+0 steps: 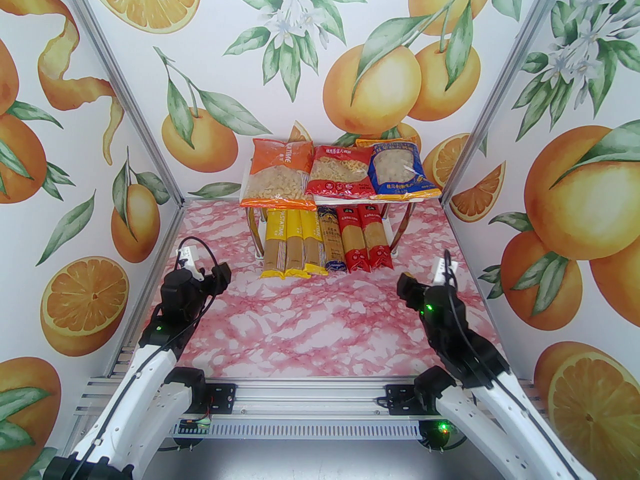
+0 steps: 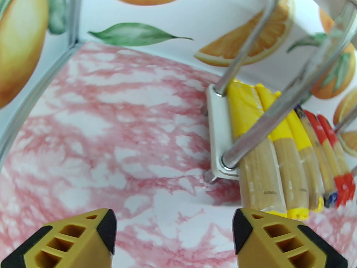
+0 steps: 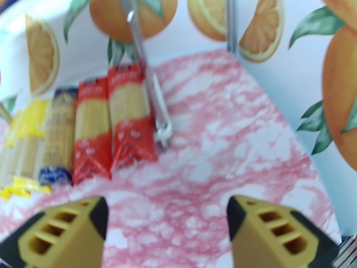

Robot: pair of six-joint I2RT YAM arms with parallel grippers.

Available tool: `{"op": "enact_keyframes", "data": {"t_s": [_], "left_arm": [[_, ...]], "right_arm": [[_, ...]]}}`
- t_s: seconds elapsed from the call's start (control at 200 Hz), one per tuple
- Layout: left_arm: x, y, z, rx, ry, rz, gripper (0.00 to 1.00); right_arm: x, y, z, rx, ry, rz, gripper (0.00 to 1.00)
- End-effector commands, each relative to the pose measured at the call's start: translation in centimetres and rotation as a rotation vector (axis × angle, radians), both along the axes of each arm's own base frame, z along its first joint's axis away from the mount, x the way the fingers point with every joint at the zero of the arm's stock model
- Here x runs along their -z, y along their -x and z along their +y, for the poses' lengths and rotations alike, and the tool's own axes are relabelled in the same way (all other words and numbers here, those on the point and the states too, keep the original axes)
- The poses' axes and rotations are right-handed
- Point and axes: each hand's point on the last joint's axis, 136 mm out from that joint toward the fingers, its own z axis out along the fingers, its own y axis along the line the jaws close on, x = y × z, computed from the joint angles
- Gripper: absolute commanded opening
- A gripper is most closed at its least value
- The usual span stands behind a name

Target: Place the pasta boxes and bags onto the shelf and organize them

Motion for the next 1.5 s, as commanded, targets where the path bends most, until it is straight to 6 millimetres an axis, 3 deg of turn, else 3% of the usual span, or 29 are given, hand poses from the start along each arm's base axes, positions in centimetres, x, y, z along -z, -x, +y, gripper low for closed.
{"op": "enact_keyframes", "data": {"t_s": [0.0,0.125,0.23,0.315,0.4,0.585,0.781,1.006,1.491], "left_arm": [[-0.8,-0.1,-1.5,0.085,0.022,-0.037,0.57],[-1.4,0.7,-1.5,0.089,0.031,-0.070,0.57],[-1.9,1.1,-1.8,0.111,0.033,-0.079,0.56],[-2.0,1.0,-2.2,0.128,0.039,-0.066,0.54],[-2.0,0.9,-2.4,0.138,0.051,-0.058,0.54],[-2.0,0.9,-2.6,0.145,0.065,-0.063,0.54],[-2.3,1.3,-2.7,0.153,0.059,-0.071,0.55],[-2.3,1.4,-2.9,0.164,0.065,-0.073,0.55],[-1.7,1.6,-3.0,0.175,0.063,-0.064,0.55]], "right_arm": [[1.0,-1.6,5.2,-0.196,-0.137,0.060,0.69],[1.5,-3.0,9.8,-0.329,-0.188,0.091,0.54],[1.5,-4.1,13.4,-0.416,-0.171,0.119,0.51],[1.3,-5.4,16.0,-0.465,-0.143,0.134,0.51],[1.0,-6.9,18.5,-0.497,-0.139,0.138,0.59],[1.8,-10.6,22.5,-0.504,-0.083,0.163,0.57],[3.4,-13.6,23.4,-0.405,0.018,0.138,0.58],[5.2,-15.7,24.0,-0.313,0.046,0.103,0.59],[6.5,-19.7,25.4,-0.217,0.090,0.059,0.61]]}}
